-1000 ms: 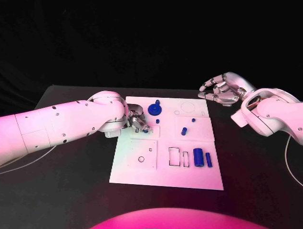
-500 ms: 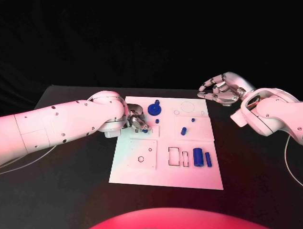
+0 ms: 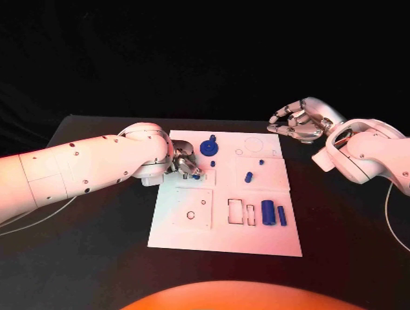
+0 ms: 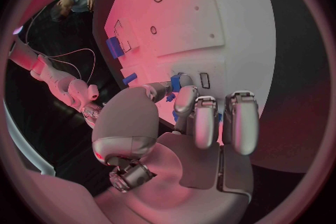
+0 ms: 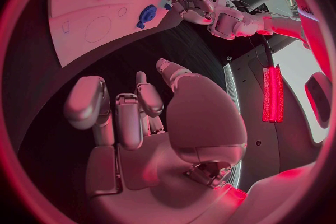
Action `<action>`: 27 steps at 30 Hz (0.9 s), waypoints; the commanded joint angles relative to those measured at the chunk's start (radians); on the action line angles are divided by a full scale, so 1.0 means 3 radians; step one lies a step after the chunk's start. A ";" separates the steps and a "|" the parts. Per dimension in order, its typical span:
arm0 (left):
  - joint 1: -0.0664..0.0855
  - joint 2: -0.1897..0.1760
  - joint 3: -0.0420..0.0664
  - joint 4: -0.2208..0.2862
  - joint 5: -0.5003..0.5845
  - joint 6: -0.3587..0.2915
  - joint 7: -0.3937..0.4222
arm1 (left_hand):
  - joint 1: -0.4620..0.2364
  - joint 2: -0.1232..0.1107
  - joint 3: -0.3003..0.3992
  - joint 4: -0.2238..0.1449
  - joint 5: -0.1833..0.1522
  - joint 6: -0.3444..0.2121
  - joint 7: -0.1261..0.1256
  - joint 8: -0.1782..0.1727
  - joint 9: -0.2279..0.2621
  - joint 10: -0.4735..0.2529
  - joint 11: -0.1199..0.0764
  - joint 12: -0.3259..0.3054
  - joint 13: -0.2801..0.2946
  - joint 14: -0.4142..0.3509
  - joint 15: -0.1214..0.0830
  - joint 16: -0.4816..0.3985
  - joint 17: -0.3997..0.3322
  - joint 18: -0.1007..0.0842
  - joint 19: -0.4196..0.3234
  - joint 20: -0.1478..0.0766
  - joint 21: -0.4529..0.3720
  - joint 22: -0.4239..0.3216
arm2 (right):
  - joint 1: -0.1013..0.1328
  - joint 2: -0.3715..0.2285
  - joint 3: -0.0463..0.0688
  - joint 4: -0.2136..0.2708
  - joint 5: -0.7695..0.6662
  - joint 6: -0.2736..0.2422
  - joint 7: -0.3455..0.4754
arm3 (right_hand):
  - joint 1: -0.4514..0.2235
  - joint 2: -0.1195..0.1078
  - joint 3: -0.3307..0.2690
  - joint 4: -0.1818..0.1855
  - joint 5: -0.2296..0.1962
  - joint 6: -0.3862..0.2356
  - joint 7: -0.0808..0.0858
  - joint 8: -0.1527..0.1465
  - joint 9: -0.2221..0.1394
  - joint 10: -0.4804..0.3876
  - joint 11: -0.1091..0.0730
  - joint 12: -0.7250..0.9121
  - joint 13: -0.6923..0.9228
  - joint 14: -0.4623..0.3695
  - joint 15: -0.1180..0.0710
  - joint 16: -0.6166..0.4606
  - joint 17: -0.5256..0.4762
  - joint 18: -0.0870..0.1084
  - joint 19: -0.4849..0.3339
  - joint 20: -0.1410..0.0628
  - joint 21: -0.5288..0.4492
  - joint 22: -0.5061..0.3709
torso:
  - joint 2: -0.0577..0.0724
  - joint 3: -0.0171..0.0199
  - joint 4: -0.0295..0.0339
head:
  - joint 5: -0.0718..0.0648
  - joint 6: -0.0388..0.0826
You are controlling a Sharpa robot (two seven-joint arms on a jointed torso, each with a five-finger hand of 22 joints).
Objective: Assemble the parts on the task board
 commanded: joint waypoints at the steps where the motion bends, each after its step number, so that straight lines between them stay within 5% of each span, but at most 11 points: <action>1: -0.0016 0.0013 -0.0010 -0.0011 0.0006 -0.0014 -0.0006 | 0.0142 0.0158 0.0120 -0.0096 -0.0010 0.0005 -0.0025 0.0000 0.0006 0.0010 -0.0003 0.0009 -0.0005 0.0353 -0.0018 0.0012 0.0877 -0.0042 0.0198 -0.0029 0.0000 0.0494 | -0.0002 0.0000 0.0000 0.0002 -0.0012 0.0047 0.0005 | -0.0014 0.0001 0.0005 0.0024 0.0011 -0.0023 0.0002 0.0016 0.0003 -0.0028 -0.0005 -0.0017 -0.0003 0.0142 0.0012 -0.0011 0.0253 0.0000 -0.0027 0.0000 0.0005 0.0003 | 0.0000 0.0000 -0.0001 | 0.0001 -0.0003; 27: 0.0007 -0.0018 0.0022 0.0026 0.0283 0.0144 -0.0004 | 0.0216 0.0083 0.0380 -0.0298 -0.0059 -0.0016 -0.0012 -0.0004 0.0010 -0.0017 0.0007 -0.0023 -0.0048 0.0353 -0.0009 0.0012 0.0877 -0.0044 0.0202 -0.0020 0.0004 0.0509 | -0.0003 0.0004 0.0000 -0.0007 -0.0014 0.0053 0.0002 | -0.0014 0.0001 0.0005 0.0024 0.0011 -0.0023 0.0002 0.0016 0.0003 -0.0028 -0.0005 -0.0017 -0.0003 0.0142 0.0012 -0.0011 0.0253 0.0000 -0.0027 0.0000 0.0005 0.0003 | 0.0000 0.0003 -0.0003 | -0.0003 -0.0001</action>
